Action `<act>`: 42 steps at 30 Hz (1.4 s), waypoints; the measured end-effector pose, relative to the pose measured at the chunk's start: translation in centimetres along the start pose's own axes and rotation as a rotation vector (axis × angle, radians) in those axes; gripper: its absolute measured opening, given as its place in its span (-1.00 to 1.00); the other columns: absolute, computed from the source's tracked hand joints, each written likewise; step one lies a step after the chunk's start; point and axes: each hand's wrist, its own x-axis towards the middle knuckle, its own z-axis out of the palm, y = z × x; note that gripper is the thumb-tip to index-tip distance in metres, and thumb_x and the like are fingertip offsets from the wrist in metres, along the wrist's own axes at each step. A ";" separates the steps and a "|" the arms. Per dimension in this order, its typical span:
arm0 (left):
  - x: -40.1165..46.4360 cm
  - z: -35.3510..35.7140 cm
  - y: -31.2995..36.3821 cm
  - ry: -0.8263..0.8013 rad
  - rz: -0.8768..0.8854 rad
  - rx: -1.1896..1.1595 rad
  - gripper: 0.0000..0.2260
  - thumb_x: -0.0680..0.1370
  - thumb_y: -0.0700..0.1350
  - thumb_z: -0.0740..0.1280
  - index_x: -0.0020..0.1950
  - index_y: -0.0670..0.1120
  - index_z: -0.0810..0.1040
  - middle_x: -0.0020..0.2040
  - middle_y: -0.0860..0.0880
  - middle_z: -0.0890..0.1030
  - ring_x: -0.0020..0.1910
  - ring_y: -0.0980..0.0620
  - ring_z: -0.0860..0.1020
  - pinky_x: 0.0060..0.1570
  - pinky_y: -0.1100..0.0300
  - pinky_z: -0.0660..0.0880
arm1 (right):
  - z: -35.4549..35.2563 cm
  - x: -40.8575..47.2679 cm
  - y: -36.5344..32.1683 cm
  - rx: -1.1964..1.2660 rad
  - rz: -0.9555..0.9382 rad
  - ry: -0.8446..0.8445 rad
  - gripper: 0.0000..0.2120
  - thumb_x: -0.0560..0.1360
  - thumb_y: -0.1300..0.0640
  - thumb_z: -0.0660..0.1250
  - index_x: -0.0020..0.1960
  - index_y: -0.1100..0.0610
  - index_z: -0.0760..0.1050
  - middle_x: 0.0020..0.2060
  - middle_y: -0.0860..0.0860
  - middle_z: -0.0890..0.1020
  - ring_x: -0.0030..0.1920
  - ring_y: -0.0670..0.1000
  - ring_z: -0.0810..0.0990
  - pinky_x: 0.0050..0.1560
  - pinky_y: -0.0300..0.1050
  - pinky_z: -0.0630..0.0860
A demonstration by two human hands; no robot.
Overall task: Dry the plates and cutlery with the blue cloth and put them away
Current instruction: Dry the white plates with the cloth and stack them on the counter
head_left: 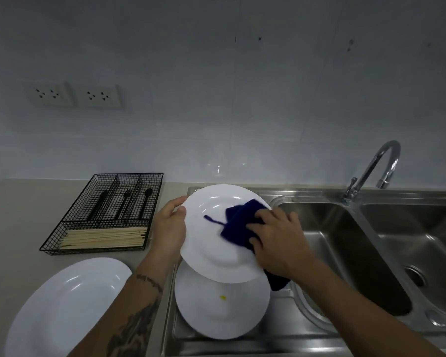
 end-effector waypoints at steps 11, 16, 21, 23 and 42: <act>-1.7 5.3 3.3 -0.123 0.070 -0.021 -0.78 0.58 -0.20 0.28 0.06 0.01 0.70 0.07 -0.11 0.68 0.03 -0.11 0.66 0.11 -0.07 0.61 | -2.0 2.2 -4.2 0.537 0.040 0.088 -0.58 0.59 0.01 0.14 0.39 0.09 0.46 0.28 0.09 0.41 0.14 0.12 0.38 0.29 0.04 0.36; -1.6 3.3 4.7 -0.080 0.071 -0.032 -0.67 0.62 -0.26 0.19 -0.02 0.09 0.68 -0.08 0.05 0.68 -0.08 -0.02 0.64 -0.26 0.14 0.56 | -1.8 -1.0 -3.7 0.146 -0.093 -0.069 -0.38 0.57 -0.17 -0.10 0.59 -0.01 0.14 0.52 0.04 0.24 0.42 0.14 0.29 0.40 0.19 0.23; -2.3 3.4 4.7 -0.142 0.113 0.020 -0.67 0.63 -0.28 0.18 0.05 0.08 0.66 0.02 0.05 0.67 -0.03 0.01 0.65 -0.16 0.15 0.58 | -1.1 0.8 -0.3 -0.030 0.163 -0.028 -0.33 0.49 -0.18 0.09 0.54 0.07 0.32 0.51 0.17 0.36 0.48 0.32 0.32 0.34 0.55 0.23; -2.4 3.9 4.4 -0.180 0.155 0.066 -0.67 0.63 -0.26 0.19 0.08 0.12 0.66 0.12 0.00 0.66 0.05 0.01 0.64 0.05 0.06 0.60 | -1.9 2.1 -0.5 -0.023 0.192 0.020 -0.31 0.52 -0.18 0.05 0.60 0.05 0.17 0.58 0.17 0.21 0.56 0.32 0.14 0.41 0.54 0.08; -2.9 2.0 3.7 -0.278 0.313 0.248 -0.69 0.64 -0.27 0.23 0.27 0.01 0.63 0.19 0.06 0.65 0.18 0.09 0.60 0.30 0.04 0.49 | -2.5 3.1 -1.1 -0.030 0.247 0.208 -0.43 0.51 -0.09 0.21 0.47 0.05 0.24 0.19 0.15 0.47 0.08 0.21 0.48 0.10 0.12 0.41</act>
